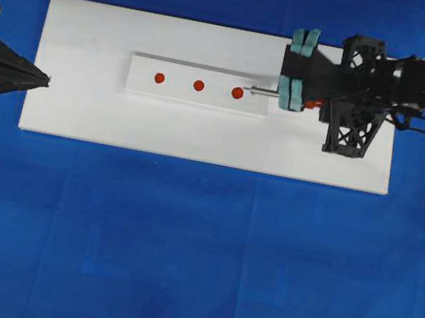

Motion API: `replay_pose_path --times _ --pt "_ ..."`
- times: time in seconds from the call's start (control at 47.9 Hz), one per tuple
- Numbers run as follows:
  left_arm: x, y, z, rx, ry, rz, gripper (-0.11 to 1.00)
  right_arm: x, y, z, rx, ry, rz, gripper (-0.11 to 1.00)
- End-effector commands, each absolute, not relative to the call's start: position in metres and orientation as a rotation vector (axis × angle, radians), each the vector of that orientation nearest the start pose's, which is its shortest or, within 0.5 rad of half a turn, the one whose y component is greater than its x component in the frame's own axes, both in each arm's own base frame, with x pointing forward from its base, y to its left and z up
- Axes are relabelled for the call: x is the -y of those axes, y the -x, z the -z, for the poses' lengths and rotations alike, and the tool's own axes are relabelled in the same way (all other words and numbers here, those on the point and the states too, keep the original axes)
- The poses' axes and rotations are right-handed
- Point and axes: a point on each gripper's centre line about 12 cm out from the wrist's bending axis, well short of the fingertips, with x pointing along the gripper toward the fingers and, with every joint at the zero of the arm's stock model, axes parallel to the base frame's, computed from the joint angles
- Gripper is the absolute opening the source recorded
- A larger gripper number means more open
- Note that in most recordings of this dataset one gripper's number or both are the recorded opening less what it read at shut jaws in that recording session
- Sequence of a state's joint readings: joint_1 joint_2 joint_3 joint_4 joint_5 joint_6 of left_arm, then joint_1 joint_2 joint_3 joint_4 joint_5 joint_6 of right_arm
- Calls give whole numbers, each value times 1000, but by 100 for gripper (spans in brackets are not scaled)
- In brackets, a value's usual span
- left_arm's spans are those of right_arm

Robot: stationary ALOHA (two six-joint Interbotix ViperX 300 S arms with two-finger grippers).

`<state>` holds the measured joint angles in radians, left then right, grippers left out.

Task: Touch the tip of the soldering iron to the mark.
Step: 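Lift the iron and carry it down to its spot on the blue table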

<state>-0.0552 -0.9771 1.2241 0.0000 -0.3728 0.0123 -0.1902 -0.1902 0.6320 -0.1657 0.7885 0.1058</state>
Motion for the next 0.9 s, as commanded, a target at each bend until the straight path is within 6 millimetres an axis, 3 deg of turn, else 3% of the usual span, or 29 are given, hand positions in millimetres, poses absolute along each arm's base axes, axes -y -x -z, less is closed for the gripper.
replay_pose_path --times 0.0,0.167,0.543,0.877 --pt "11 -194 -292 146 -11 58 0 74 -307 -228 -1154 -33 274 6" --pt "11 -194 -292 146 -11 58 0 74 -301 -255 -1113 -26 287 6" --pt "12 -194 -292 146 -8 60 0 67 -299 -255 -1112 -52 286 6" --pt "11 -194 -293 149 -5 59 0 24 -302 -253 -1101 -97 237 6"
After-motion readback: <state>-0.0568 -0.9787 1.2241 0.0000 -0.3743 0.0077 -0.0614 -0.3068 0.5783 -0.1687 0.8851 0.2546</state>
